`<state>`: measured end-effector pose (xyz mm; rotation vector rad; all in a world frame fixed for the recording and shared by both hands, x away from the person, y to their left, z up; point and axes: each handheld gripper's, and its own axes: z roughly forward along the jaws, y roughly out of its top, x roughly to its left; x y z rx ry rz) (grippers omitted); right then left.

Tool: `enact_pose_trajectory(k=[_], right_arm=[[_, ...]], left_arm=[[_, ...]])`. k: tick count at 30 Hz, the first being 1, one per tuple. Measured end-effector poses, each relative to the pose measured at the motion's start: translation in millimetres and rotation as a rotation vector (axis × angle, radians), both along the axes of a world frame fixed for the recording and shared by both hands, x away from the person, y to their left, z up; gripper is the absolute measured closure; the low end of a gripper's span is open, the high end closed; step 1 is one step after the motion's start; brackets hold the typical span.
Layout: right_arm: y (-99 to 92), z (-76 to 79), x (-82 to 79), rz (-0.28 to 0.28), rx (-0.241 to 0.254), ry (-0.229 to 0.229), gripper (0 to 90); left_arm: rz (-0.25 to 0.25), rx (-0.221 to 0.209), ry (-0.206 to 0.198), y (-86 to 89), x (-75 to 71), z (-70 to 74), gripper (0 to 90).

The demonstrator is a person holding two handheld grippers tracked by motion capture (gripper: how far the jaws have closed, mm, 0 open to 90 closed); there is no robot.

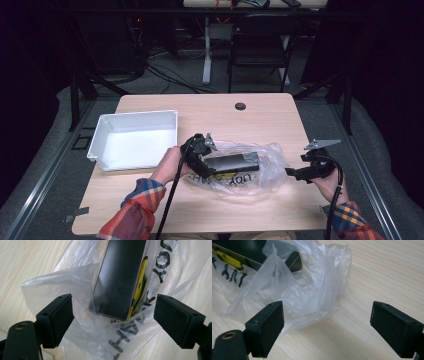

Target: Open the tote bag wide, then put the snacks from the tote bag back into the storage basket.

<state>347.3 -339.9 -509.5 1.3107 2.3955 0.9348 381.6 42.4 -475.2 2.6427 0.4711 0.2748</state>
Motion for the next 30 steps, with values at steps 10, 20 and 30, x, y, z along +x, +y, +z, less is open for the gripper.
enact_pose_trajectory(k=[10, 20, 30], right_arm=[[-5.3, -2.1, 0.5, -0.003, 0.005, 0.016, 10.9], [-6.8, -3.8, 0.3, -0.002, -0.004, 0.015, 11.6], [-2.7, -6.2, 0.2, 0.016, -0.022, 0.028, 12.1]], left_arm=[[-0.075, 0.008, 0.027, -20.8, -0.9, -4.2, 16.0], [-0.073, -0.010, 0.034, -15.0, -9.4, 2.7, 16.7], [-0.132, 0.059, 0.062, -36.2, 7.0, -16.4, 18.5]])
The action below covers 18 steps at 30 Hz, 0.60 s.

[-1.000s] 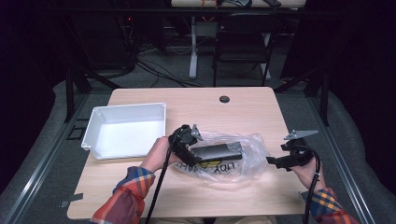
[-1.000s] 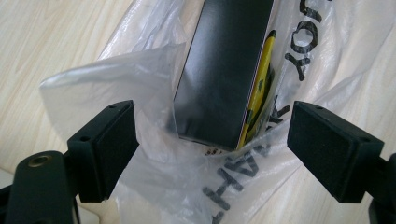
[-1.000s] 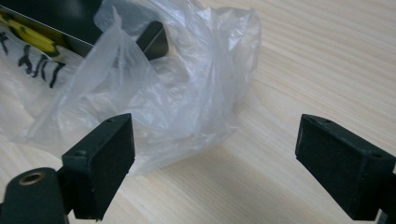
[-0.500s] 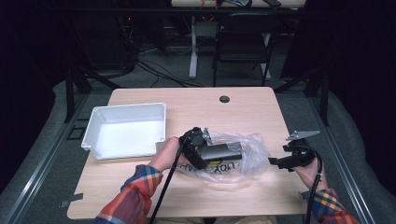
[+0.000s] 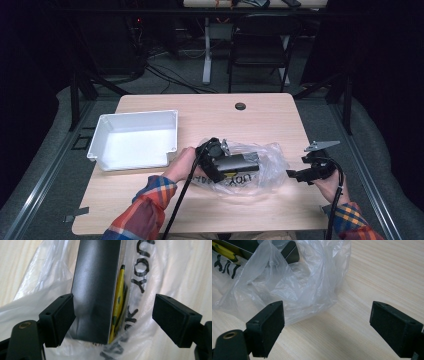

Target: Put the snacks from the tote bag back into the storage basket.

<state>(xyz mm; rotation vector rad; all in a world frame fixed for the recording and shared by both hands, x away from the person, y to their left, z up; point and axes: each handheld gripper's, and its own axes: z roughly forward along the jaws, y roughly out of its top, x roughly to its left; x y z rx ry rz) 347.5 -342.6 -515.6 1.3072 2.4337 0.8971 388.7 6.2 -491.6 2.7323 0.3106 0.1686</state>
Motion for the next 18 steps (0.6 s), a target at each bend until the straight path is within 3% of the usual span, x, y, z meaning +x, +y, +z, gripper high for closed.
enact_pose_trajectory(k=[12, 16, 18], right_arm=[[1.5, -2.7, 0.3, 0.009, -0.013, 0.002, 12.4], [0.9, -3.8, 0.5, 0.007, -0.012, 0.006, 12.6], [0.8, -4.3, 0.6, 0.009, -0.013, 0.008, 12.6]], left_arm=[[-0.048, 0.094, 0.018, -13.8, 25.9, -17.5, 24.6], [-0.065, 0.148, 0.021, -16.7, 30.4, -20.9, 26.5], [-0.066, 0.151, 0.019, -17.7, 31.7, -23.9, 27.9]])
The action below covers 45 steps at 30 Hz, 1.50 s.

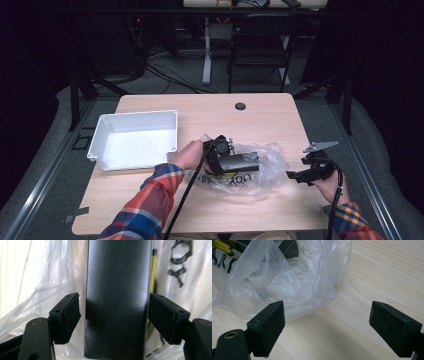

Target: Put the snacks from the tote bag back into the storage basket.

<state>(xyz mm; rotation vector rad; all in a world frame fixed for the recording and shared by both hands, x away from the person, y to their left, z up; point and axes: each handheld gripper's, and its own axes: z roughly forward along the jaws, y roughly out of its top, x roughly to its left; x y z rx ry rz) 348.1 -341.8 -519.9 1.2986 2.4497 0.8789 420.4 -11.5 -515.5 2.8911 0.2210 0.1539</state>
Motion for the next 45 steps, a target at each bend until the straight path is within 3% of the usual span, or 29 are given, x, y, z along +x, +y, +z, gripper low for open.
enact_pose_trajectory(k=[4, 6, 10, 13, 15, 17, 28, 30, 33, 36, 40, 42, 43, 45], right_arm=[[0.9, -0.6, -0.1, -0.002, -0.009, 0.000, 12.6], [1.3, -0.6, -0.2, -0.001, -0.012, 0.006, 12.6], [1.2, -1.7, 0.3, 0.000, -0.019, 0.009, 12.7], [2.0, -2.5, 0.3, 0.001, -0.026, 0.008, 12.7], [2.4, -2.7, 0.3, 0.004, -0.026, 0.006, 12.8], [2.9, -2.7, 0.2, 0.004, -0.025, 0.004, 12.8], [3.3, -2.3, -0.4, 0.006, -0.023, 0.005, 12.8], [3.5, -2.3, -0.4, 0.007, -0.023, 0.007, 12.8], [3.5, -2.1, -0.3, 0.010, -0.031, 0.007, 12.8], [3.5, -2.0, -0.4, 0.008, -0.028, 0.005, 12.8], [2.9, -2.2, -0.2, 0.005, -0.031, 0.002, 12.9], [2.7, -2.3, -0.1, 0.004, -0.030, -0.001, 12.9], [2.6, -2.2, -0.1, 0.004, -0.032, -0.001, 12.9], [2.3, -2.2, 0.0, 0.004, -0.035, -0.001, 12.9]], left_arm=[[-0.017, 0.014, 0.035, -1.6, 2.6, -4.2, 32.3], [-0.020, 0.017, 0.026, -2.5, 2.7, -6.0, 33.7], [-0.037, 0.034, 0.045, -4.0, 4.0, -5.9, 34.2], [-0.034, 0.043, 0.029, -5.4, 3.0, -7.4, 34.1], [-0.043, 0.055, 0.060, -5.9, 4.9, -7.4, 34.0], [-0.033, 0.051, 0.034, -6.3, 3.5, -9.3, 34.1], [-0.033, 0.059, 0.029, -7.8, 3.2, -13.0, 34.6], [-0.035, 0.069, 0.044, -8.8, 3.6, -13.3, 34.6], [-0.034, 0.071, 0.030, -9.8, 3.3, -13.9, 35.5], [-0.035, 0.065, 0.044, -9.2, 3.2, -12.5, 36.8], [-0.038, 0.053, 0.026, -8.1, 3.1, -11.1, 37.2], [-0.040, 0.047, 0.043, -7.1, 4.0, -8.5, 37.2], [-0.040, 0.039, 0.020, -6.5, 3.0, -6.4, 37.2], [-0.038, 0.026, 0.025, -5.3, 2.6, -1.8, 37.2]])
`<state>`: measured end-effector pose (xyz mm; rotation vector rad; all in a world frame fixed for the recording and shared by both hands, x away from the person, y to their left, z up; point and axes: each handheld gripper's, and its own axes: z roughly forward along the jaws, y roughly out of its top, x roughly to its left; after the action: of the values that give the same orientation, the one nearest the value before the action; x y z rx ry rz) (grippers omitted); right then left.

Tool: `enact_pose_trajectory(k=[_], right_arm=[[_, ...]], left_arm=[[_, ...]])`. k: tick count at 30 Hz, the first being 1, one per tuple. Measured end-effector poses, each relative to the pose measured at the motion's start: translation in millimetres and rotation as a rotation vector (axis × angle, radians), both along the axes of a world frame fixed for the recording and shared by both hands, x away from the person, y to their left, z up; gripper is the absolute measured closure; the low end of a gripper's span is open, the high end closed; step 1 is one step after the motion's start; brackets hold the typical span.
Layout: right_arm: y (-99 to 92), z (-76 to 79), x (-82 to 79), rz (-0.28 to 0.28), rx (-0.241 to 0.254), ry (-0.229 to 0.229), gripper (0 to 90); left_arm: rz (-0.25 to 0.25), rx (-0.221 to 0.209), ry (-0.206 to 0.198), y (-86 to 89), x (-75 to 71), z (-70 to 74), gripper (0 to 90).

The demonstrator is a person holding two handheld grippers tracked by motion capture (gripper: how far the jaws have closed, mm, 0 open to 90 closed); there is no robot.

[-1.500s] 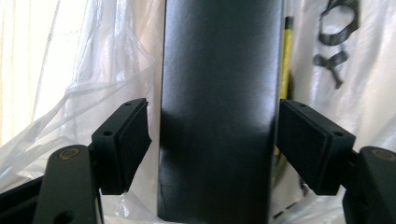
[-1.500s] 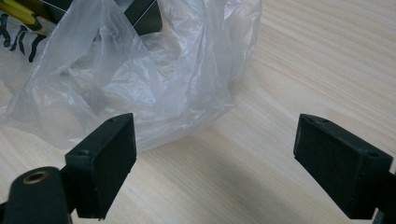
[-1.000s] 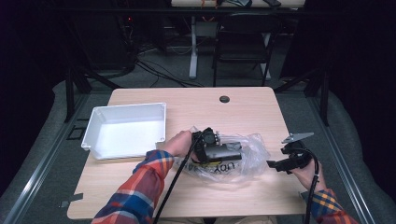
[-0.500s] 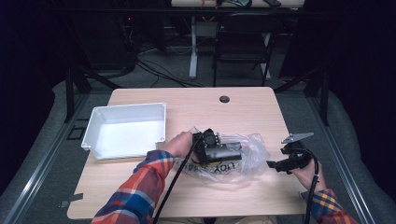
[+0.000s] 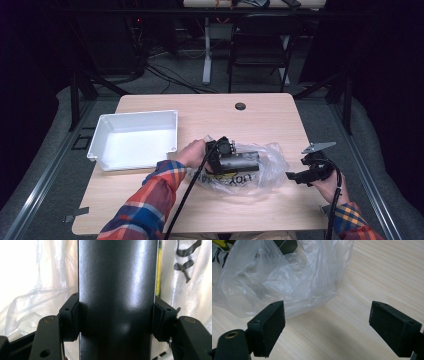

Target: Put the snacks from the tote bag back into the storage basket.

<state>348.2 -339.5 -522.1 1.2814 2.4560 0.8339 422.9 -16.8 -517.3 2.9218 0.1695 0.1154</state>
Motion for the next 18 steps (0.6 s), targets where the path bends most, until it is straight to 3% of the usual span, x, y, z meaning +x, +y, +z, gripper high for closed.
enact_pose_trajectory(k=[18], right_arm=[[-2.0, 1.9, -0.1, -0.009, 0.003, -0.004, 12.9]], left_arm=[[-0.057, -0.052, 0.019, 7.3, -8.4, 41.7, 37.2]])
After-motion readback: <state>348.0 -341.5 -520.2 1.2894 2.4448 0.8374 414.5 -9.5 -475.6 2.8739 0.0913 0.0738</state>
